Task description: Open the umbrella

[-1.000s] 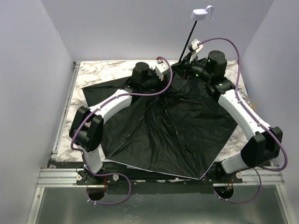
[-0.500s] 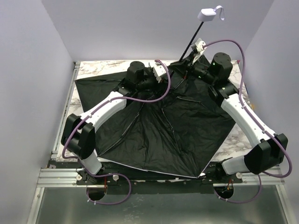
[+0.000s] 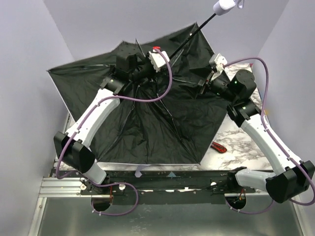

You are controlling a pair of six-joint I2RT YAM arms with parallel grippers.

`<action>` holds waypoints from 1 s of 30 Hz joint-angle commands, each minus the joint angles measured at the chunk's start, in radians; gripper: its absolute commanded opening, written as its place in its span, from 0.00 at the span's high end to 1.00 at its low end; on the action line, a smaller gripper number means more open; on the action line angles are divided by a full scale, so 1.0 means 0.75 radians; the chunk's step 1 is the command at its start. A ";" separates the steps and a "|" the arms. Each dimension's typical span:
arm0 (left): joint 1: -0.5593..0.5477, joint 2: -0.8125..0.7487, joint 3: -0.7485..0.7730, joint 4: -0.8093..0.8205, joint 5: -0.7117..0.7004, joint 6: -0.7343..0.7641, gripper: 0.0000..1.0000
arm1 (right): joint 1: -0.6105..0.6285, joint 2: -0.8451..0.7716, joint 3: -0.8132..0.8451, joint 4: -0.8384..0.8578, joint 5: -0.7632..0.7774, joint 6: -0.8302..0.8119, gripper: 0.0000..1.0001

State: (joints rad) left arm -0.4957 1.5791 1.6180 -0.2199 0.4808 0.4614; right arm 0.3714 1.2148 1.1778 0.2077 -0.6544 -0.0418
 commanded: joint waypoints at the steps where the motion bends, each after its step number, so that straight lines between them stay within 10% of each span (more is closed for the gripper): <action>1: 0.057 -0.099 0.161 -0.059 -0.043 0.252 1.00 | -0.002 -0.093 -0.107 -0.063 0.174 -0.039 0.16; 11: 0.074 -0.273 0.024 0.015 -0.042 1.165 1.00 | -0.030 -0.111 -0.119 -0.210 0.628 0.281 0.14; 19: 0.092 -0.472 -0.242 -0.004 -0.025 1.902 1.00 | -0.081 -0.096 0.033 -0.354 0.544 0.306 0.10; 30: 0.121 -0.524 -0.394 0.213 -0.159 2.322 1.00 | -0.082 -0.145 0.087 -0.384 0.230 0.228 0.08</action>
State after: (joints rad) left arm -0.4168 1.2366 1.3338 -0.1902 0.3889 1.9774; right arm 0.3126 1.1225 1.2137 -0.0456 -0.3523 0.1635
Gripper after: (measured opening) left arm 0.114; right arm 0.918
